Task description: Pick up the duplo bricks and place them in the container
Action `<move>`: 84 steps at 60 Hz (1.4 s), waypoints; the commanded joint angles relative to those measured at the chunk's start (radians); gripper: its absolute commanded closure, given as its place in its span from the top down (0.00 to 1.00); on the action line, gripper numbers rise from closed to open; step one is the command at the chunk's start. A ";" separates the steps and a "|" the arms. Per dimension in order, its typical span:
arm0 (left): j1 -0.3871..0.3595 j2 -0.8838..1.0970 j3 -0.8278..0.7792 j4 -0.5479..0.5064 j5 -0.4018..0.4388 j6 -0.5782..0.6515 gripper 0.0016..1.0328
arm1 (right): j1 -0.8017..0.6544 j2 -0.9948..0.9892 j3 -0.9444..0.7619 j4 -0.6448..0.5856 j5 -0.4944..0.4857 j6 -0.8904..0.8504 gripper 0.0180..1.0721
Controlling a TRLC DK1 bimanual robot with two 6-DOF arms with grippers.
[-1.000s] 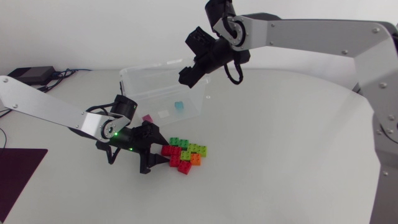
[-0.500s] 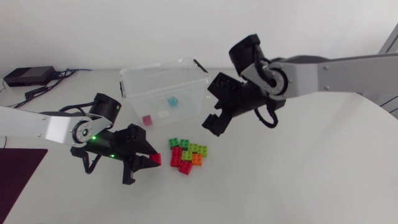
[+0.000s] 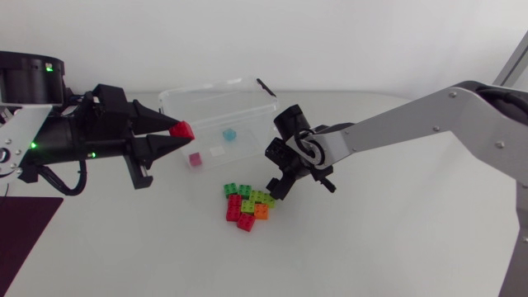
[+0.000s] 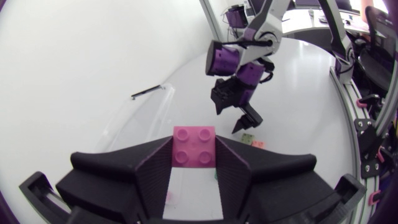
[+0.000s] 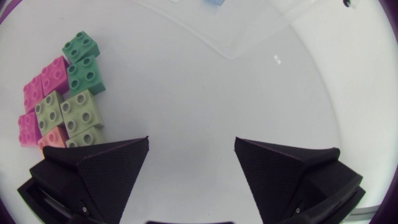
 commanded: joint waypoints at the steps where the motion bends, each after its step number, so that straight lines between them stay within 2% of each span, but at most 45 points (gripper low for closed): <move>1: 0.022 0.001 0.028 0.047 0.011 -0.094 0.20 | 0.036 0.031 0.013 0.000 0.013 0.022 0.93; 5: 0.030 0.012 0.035 0.074 0.009 -0.117 0.20 | 0.043 0.028 0.016 -0.008 0.011 0.027 0.86; 20: 0.042 0.119 0.101 0.119 -0.016 -0.151 0.20 | 0.106 -0.084 -0.050 -0.109 -0.125 -0.019 0.86; 35: 0.010 0.265 0.186 0.162 -0.078 -0.178 0.21 | 0.186 -0.154 -0.074 -0.201 -0.184 -0.041 0.86; 39: -0.001 0.297 0.213 0.171 -0.101 -0.187 0.24 | 0.186 -0.190 -0.085 -0.218 -0.191 -0.044 0.87; 42: -0.001 0.337 0.253 0.185 -0.123 -0.209 0.33 | 0.181 -0.219 -0.093 -0.236 -0.204 -0.044 0.87; 45: -0.004 0.380 0.298 0.183 -0.134 -0.221 0.38 | 0.177 -0.237 -0.100 -0.251 -0.214 -0.045 0.87; 53: -0.015 0.508 0.408 0.179 -0.170 -0.232 0.39 | 0.174 -0.246 -0.137 -0.241 -0.213 -0.042 0.87; 63: -0.035 0.564 0.451 0.177 -0.189 -0.232 0.40 | 0.160 -0.210 -0.150 -0.204 -0.197 -0.041 0.87; 67: -0.038 0.563 0.446 0.179 -0.193 -0.232 0.45 | 0.149 -0.194 -0.153 -0.192 -0.197 -0.042 0.87; 84: -0.044 0.644 0.506 0.180 -0.227 -0.232 0.53 | 0.131 -0.133 -0.133 -0.167 -0.202 -0.045 0.87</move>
